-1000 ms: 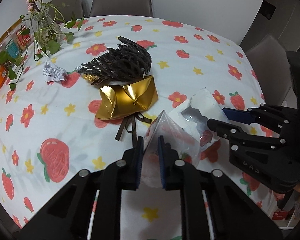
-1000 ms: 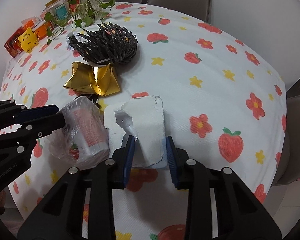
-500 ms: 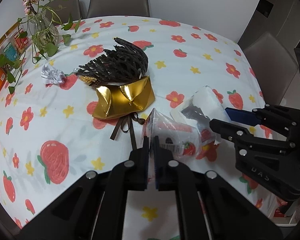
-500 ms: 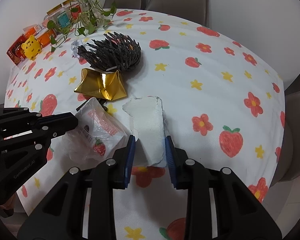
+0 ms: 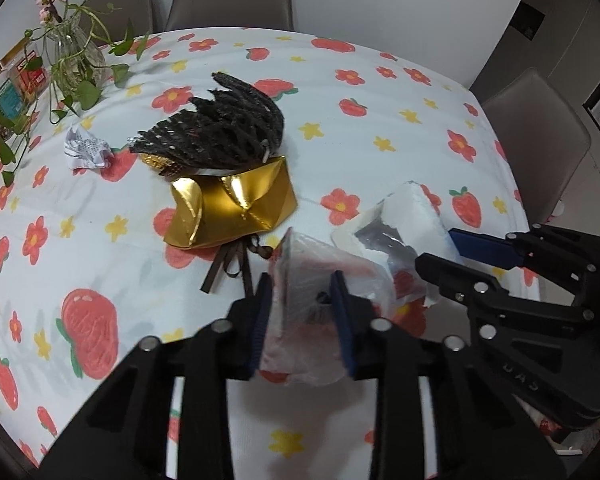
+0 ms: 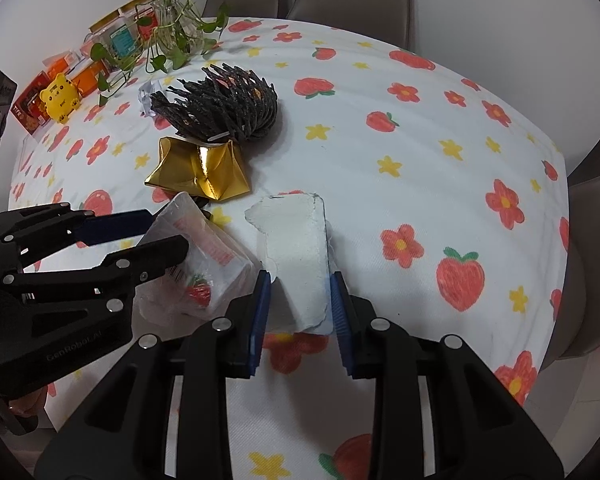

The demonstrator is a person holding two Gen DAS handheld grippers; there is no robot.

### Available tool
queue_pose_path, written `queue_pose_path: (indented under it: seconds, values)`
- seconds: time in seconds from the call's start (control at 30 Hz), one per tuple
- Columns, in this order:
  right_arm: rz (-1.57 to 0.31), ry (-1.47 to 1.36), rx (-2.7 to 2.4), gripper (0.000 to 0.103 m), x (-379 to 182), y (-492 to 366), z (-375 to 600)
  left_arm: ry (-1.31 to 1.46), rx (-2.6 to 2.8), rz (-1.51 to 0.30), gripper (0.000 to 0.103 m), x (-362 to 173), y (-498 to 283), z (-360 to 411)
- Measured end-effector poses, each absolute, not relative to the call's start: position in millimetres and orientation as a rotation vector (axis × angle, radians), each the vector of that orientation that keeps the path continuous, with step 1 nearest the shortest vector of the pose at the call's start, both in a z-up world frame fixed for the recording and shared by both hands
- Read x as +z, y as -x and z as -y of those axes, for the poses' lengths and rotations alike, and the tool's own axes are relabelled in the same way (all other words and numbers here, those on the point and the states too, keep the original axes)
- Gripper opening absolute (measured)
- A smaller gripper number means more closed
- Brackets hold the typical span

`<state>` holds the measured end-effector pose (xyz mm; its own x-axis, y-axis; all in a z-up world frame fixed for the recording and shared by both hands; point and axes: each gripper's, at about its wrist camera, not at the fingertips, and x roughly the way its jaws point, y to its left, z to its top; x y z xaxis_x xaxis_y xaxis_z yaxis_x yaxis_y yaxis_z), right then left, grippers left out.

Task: Collect trash
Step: 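Grasp the clear plastic cup bag with the left gripper while the right grasps the white tray, then carry the plastic bag and white tray to the grey bin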

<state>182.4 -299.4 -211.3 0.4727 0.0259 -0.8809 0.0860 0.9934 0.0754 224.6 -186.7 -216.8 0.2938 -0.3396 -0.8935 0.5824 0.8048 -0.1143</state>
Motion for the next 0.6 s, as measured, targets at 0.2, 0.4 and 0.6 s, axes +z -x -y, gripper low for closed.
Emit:
queue_pose_path:
  seconds: [0.2, 0.4, 0.6]
  values:
    - [-1.066, -0.116, -0.033, 0.028, -205, -179, 295, -0.283, -0.638, -1.090, 0.004, -209, -216, 187]
    - [-1.049, -0.108, -0.018, 0.026, -195, -173, 285, -0.252, -0.610, -1.101, 0.003, -204, -208, 166]
    - [-1.037, -0.088, 0.019, 0.025, -185, -164, 267, -0.188, -0.545, -1.097, 0.002, -191, -197, 133]
